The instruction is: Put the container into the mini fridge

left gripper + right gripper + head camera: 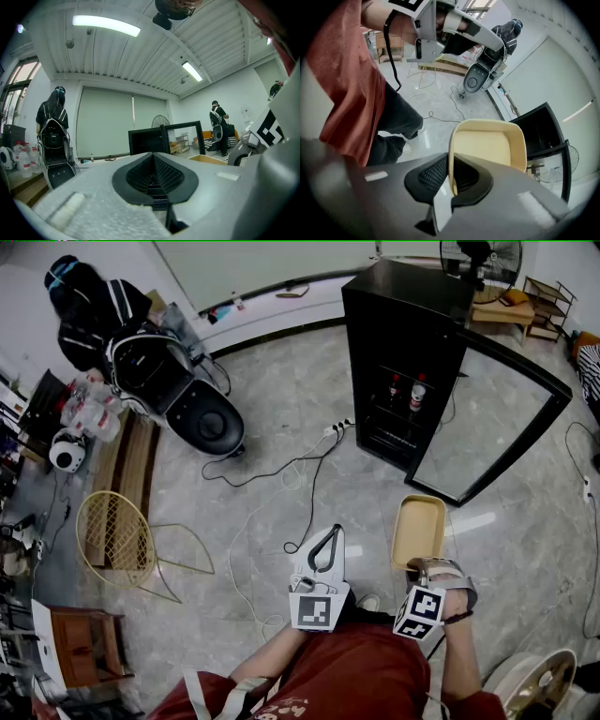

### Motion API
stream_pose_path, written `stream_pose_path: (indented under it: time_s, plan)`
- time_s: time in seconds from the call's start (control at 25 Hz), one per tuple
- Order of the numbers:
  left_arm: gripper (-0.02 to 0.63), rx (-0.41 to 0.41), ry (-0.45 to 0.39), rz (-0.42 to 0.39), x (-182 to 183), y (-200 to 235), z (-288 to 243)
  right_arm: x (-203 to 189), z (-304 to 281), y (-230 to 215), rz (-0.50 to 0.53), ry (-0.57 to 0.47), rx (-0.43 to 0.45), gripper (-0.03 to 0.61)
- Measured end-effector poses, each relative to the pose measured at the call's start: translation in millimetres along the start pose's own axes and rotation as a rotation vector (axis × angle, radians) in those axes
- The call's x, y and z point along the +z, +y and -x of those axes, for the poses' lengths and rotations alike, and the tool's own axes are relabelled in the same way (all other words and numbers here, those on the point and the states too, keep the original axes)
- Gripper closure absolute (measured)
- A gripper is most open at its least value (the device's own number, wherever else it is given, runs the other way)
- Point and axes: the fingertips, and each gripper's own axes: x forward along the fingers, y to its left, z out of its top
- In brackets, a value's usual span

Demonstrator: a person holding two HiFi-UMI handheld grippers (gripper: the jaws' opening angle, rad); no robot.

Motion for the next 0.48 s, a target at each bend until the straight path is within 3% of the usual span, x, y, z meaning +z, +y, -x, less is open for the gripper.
stream_pose_path:
  time_s: [0.48]
  plan:
    - [0.609, 0.012, 0.029, 0.007, -4.6, -2.4, -8.0, -2.5, -9.2, -7.0, -0.003, -0.018, 0.021, 0.561]
